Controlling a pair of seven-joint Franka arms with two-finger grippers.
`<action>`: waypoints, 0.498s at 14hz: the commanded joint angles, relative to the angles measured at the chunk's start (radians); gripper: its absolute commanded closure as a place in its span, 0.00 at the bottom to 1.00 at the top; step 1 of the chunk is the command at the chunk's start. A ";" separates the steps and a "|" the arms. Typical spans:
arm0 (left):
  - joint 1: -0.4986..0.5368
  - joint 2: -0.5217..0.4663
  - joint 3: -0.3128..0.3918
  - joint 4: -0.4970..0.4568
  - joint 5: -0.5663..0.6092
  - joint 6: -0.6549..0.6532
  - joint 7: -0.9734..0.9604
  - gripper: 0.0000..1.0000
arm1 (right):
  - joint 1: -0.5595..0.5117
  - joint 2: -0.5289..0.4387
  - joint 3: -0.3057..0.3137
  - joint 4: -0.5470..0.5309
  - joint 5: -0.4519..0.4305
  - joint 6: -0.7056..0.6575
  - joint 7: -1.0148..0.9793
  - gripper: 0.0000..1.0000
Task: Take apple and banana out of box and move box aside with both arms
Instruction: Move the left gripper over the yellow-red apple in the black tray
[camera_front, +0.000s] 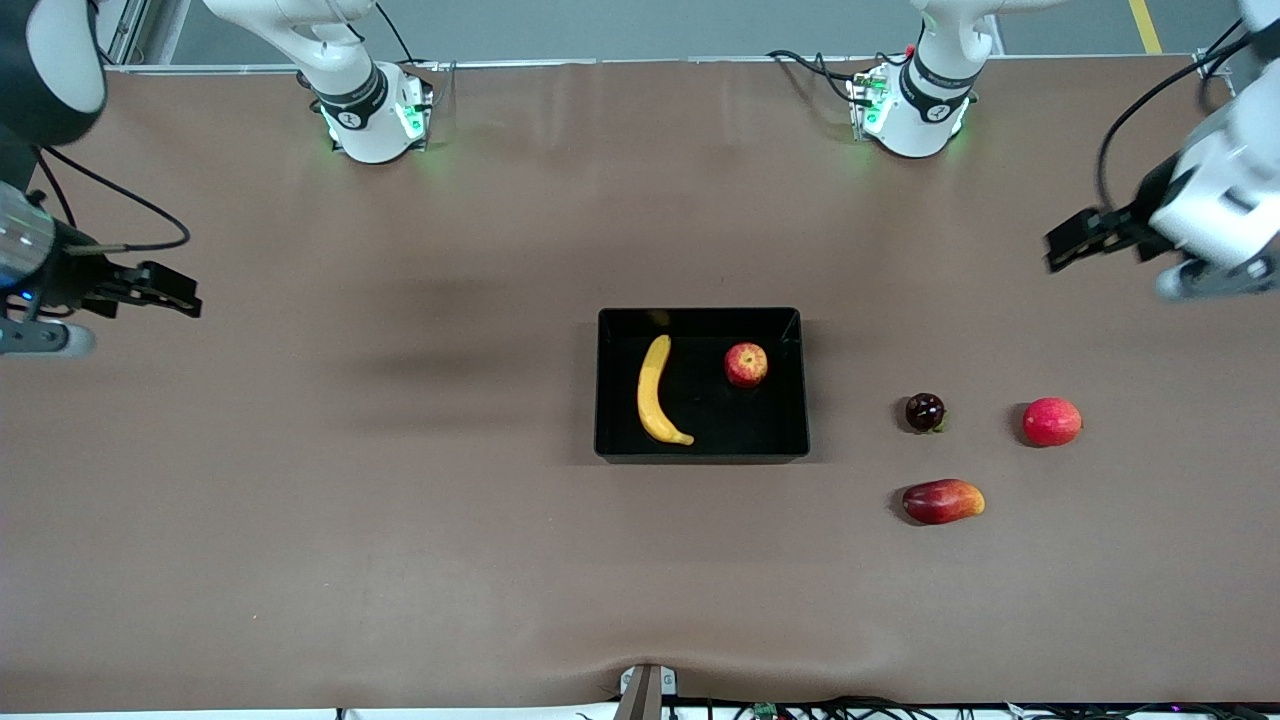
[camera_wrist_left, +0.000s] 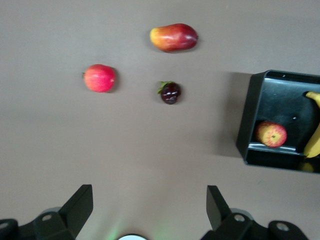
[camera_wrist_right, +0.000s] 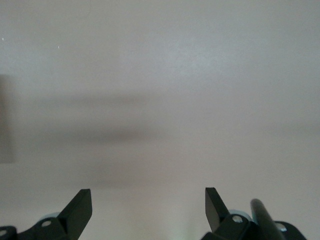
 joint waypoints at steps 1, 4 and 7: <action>-0.023 0.075 -0.034 0.022 -0.001 0.059 -0.087 0.00 | 0.034 0.002 0.001 0.012 -0.001 -0.035 0.006 0.00; -0.099 0.123 -0.036 -0.019 -0.002 0.135 -0.275 0.00 | 0.023 0.007 0.001 0.011 -0.001 -0.037 0.003 0.00; -0.138 0.123 -0.036 -0.153 0.002 0.305 -0.374 0.00 | 0.027 0.007 0.001 0.011 -0.001 -0.037 0.008 0.00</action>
